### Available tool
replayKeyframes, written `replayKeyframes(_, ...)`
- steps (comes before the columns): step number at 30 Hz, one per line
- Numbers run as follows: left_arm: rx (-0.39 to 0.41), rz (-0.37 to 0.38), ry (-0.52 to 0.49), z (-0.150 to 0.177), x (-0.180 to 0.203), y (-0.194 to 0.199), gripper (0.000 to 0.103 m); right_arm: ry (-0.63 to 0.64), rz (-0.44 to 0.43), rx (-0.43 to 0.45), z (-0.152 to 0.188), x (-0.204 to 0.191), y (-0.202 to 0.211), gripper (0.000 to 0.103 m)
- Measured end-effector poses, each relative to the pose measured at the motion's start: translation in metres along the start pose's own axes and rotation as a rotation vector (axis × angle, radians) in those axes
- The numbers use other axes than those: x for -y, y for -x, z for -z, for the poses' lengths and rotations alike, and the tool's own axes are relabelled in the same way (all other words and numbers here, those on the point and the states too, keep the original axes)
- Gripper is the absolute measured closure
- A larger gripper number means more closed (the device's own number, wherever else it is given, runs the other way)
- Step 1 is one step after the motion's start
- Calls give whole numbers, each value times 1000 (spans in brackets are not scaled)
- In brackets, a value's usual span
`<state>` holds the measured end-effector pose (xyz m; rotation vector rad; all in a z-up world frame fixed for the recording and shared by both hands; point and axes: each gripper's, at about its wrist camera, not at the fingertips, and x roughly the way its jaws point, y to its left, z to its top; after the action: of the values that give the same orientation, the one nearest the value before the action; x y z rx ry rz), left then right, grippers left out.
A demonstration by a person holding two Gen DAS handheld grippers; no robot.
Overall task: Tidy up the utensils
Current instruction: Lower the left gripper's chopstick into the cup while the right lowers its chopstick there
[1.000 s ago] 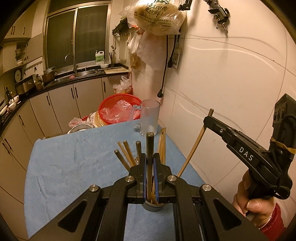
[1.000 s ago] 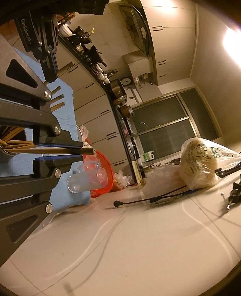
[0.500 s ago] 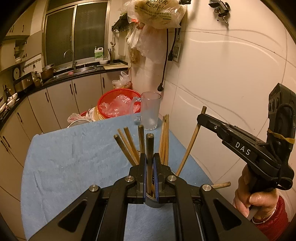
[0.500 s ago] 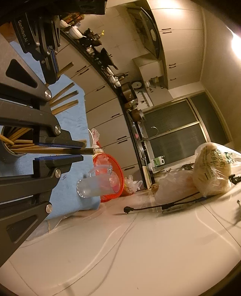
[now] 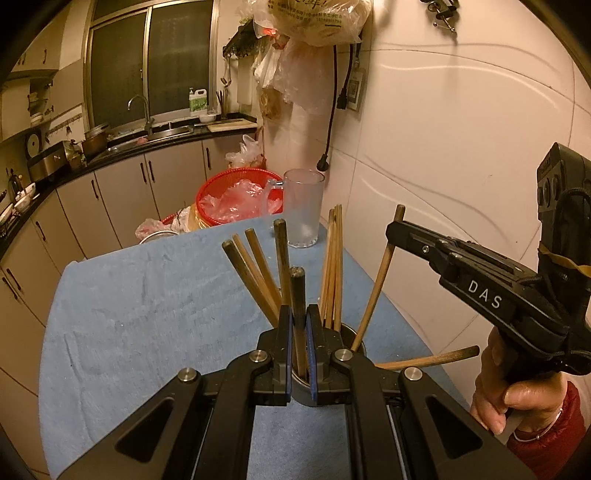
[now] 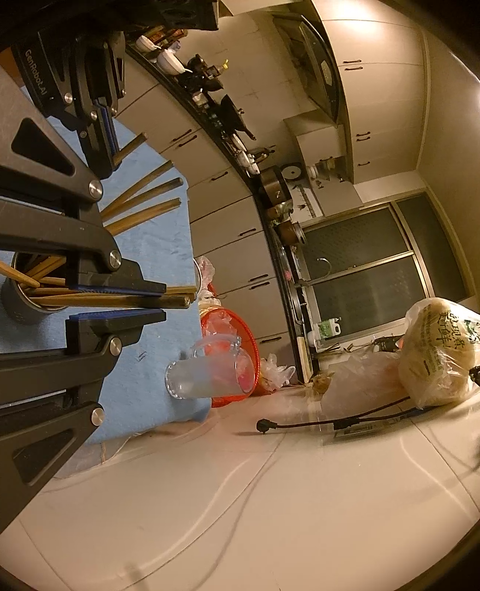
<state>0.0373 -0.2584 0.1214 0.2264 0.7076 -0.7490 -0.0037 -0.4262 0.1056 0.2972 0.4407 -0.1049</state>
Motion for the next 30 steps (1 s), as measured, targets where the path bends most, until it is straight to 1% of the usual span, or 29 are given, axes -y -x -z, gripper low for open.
replayKeyframes(11, 7, -4, 6, 4, -1, 3, 95, 6, -11, -41, 2, -1, -8, 94)
replayKeyframes(22, 4, -1, 14, 2, -4, 4, 95, 16, -8, -55, 5, -6, -11, 94)
replayKeyframes(26, 26, -4, 19, 3, -6, 8, 95, 19, -1, -46, 3, -5, -9, 94)
replayKeyframes(30, 79, -30, 32, 6, -6, 26, 93, 13, 29, -7, -6, -5, 10, 94)
